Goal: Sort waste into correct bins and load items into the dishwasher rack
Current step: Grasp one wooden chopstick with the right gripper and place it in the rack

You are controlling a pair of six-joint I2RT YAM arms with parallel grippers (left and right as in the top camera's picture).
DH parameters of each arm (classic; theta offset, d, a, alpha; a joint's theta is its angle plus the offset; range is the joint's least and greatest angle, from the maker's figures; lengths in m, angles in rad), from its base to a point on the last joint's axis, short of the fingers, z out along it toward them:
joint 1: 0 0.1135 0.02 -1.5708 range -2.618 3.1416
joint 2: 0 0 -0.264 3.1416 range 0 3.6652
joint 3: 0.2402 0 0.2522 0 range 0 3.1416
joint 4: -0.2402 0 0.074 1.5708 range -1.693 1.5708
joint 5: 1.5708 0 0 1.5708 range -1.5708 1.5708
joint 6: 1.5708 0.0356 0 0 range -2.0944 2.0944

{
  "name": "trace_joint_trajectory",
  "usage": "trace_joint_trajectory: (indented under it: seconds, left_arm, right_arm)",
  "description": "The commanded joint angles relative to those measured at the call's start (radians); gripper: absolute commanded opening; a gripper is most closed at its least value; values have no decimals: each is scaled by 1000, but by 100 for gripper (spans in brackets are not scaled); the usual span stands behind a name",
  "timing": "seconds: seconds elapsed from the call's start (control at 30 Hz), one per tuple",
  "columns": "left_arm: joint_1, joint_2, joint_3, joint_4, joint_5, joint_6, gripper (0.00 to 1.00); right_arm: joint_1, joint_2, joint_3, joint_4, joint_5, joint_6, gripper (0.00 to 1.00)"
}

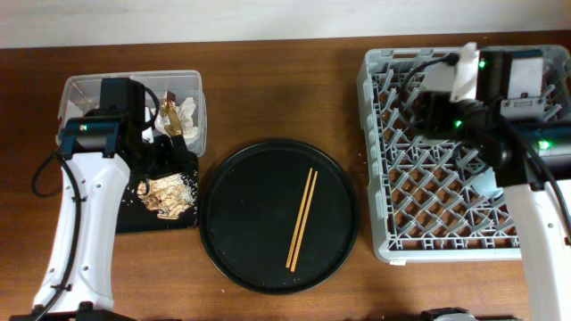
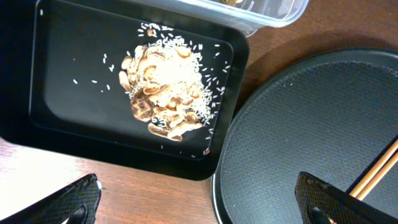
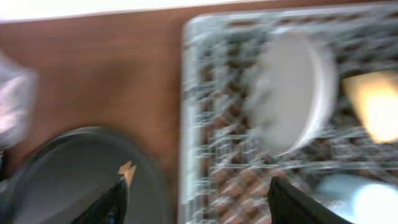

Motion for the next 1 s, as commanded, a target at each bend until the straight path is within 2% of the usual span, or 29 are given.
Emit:
trace_joint_trajectory:
  seconds: [0.0, 0.1, 0.23, 0.37, 0.5, 0.63, 0.97]
  left_arm:
    - [0, -9, 0, -1, 20, -6, 99]
    - [1, -9, 0, 0, 19, -6, 99]
    - [0, -9, 0, -1, 19, -6, 99]
    - [1, -8, 0, -1, 19, -6, 99]
    - [1, -8, 0, -1, 19, -6, 99]
    - [0, -9, 0, -2, 20, -6, 99]
    - [1, -9, 0, -1, 20, -6, 99]
  right_arm:
    - [105, 76, -43, -103, -216, 74, 73]
    - [249, 132, -180, -69, -212, 174, 73]
    - [424, 259, -394, 138, -205, 302, 71]
    - [533, 430, -433, 180, -126, 451, 69]
    - [567, 512, -433, 184, -80, 521, 69]
    - [567, 517, -444, 188, -35, 573, 65]
    - [567, 521, -457, 224, -106, 573, 66]
